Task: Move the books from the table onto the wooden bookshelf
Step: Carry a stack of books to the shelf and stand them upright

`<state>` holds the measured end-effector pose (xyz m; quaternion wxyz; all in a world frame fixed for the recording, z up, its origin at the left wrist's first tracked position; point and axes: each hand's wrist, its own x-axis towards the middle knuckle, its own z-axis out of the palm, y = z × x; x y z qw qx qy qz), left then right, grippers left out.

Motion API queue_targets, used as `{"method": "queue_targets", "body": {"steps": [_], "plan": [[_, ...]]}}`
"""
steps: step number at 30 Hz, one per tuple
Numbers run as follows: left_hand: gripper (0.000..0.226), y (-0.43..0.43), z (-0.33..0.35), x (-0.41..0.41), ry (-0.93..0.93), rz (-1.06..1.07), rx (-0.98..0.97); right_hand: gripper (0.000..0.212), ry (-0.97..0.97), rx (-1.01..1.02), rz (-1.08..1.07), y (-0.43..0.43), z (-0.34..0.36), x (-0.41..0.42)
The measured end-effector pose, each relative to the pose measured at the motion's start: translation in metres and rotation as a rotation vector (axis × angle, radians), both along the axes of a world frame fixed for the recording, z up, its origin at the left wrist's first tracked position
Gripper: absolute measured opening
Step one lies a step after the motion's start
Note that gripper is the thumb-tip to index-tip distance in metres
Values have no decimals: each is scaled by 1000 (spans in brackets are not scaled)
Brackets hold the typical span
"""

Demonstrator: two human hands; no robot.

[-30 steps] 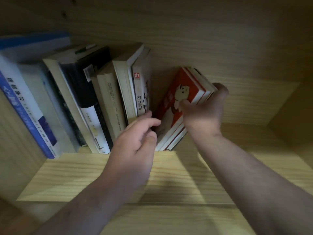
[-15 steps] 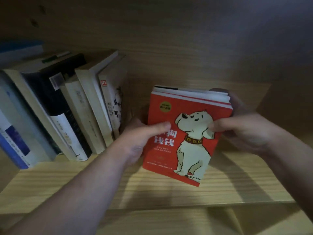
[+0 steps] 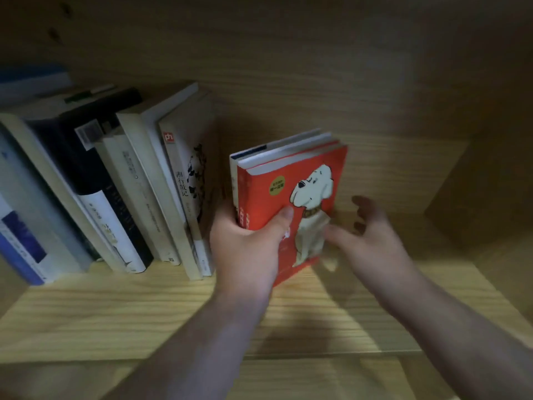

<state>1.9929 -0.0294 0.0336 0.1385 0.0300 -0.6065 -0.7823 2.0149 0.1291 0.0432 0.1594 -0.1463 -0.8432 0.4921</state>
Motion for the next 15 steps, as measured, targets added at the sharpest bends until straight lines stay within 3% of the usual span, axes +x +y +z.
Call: {"method": "queue_targets", "body": {"steps": [3, 6, 10, 13, 15], "plan": [[36, 5, -2, 0, 3, 248, -39, 94, -31, -16, 138, -23, -17, -4], [37, 4, 1, -3, 9, 366, -32, 48, -63, -202, 313, -40, -25, -18], [38, -2, 1, 6, -3, 315, -154, 23, -55, -460, 431, -62, -22, -39], [52, -20, -9, 30, 67, 195, -325, 23, -48, -543, 484, -73, -19, -41], [65, -34, -19, 46, 124, 182, -557, 33, -74, -548, 505, -79, -19, -41]]}}
